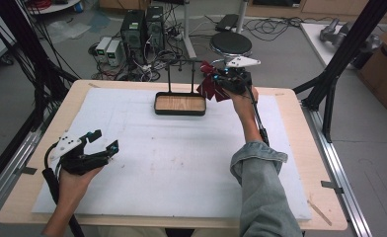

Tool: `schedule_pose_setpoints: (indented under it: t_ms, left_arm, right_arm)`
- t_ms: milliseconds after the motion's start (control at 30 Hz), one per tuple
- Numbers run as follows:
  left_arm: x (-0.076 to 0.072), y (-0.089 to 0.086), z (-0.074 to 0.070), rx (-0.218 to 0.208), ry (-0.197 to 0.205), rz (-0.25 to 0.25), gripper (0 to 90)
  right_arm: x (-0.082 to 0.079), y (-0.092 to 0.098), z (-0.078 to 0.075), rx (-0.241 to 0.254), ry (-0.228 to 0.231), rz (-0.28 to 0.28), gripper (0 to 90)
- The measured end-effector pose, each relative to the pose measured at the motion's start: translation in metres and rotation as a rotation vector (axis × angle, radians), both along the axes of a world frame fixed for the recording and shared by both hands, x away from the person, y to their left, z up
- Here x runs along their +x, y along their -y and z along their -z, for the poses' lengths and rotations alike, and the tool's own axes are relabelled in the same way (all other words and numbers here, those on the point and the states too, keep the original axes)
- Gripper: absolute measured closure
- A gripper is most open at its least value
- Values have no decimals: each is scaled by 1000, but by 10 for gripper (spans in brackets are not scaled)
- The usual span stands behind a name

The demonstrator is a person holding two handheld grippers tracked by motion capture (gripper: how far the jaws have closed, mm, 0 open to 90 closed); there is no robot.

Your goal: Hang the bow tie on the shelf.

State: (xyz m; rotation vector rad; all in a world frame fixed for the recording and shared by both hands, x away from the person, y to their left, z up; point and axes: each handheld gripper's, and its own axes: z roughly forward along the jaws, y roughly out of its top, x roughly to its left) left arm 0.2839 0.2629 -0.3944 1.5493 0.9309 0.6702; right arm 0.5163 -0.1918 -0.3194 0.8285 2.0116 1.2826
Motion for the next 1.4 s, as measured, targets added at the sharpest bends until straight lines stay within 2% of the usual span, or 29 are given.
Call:
schedule_pose_setpoints:
  t_ms: [67, 267, 533, 933, 1267, 1400]
  left_arm:
    - [0, 0, 0, -1, -1, 0, 237]
    - [0, 1, 1, 0, -2, 2, 237]
    - [0, 0, 0, -3, 0, 0, 236]
    - [0, 1, 0, -3, 2, 3, 236]
    - [0, 1, 0, -3, 2, 3, 237]
    - [0, 0, 0, -4, 0, 1, 236]
  right_arm:
    - [1, 0, 1, 3, -13, 2, 724]
    - [6, -3, 12, -46, -71, -6, 721]
    - [10, -12, 22, -36, -98, -6, 719]
    - [12, -15, 26, -25, -104, -5, 699]
    - [12, -15, 26, -22, -110, -8, 618]
    - [10, -13, 25, -26, -115, -5, 555]
